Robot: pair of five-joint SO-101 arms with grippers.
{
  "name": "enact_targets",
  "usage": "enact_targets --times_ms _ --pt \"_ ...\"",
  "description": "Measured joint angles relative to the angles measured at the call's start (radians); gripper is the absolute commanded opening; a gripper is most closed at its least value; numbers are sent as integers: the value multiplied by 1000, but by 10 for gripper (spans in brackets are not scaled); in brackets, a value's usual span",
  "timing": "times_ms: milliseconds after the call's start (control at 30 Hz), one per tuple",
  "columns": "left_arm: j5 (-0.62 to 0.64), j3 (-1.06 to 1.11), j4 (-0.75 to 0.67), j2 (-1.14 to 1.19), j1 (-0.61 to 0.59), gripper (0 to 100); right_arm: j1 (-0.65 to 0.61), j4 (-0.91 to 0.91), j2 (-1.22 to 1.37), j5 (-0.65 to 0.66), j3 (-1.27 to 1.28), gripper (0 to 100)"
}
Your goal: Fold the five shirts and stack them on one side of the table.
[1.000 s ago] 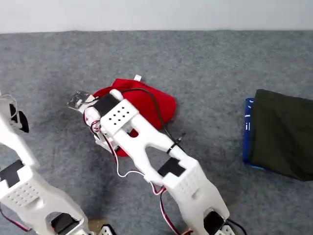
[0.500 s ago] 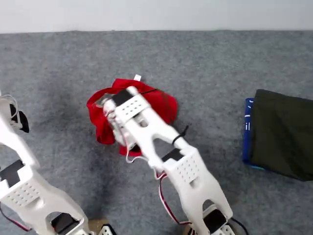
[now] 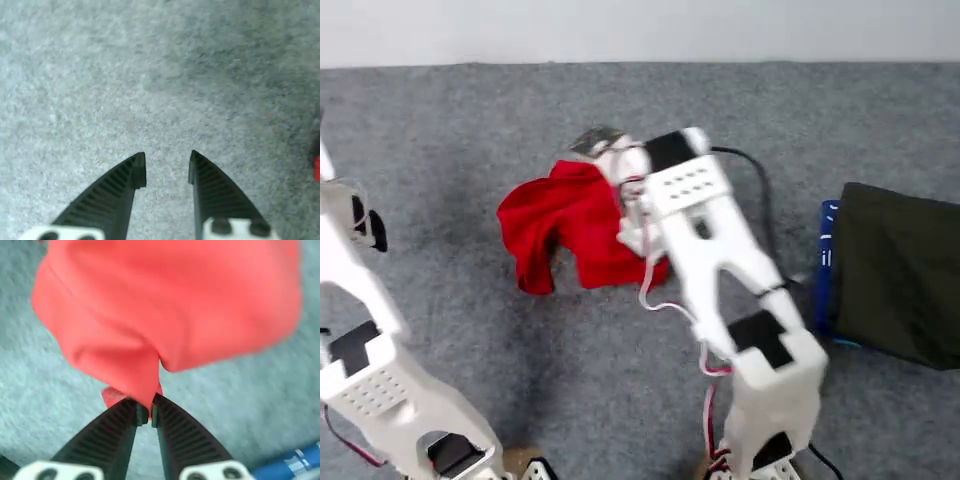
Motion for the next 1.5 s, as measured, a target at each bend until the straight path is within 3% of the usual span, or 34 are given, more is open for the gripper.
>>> enact_targets --times_ms 333,667,1100,1267,1500 --pt "-20 -2 0 -97 172 148 319 2 -333 196 167 10" --pt "-41 31 2 -132 400 152 601 2 -399 334 172 10" --pt "-255 408 0 -221 684 152 624 2 -399 342 172 10" --pt "-264 534 -75 -172 669 152 580 2 -399 342 236 10" --pt "-267 436 -252 61 482 152 500 2 -399 293 308 10"
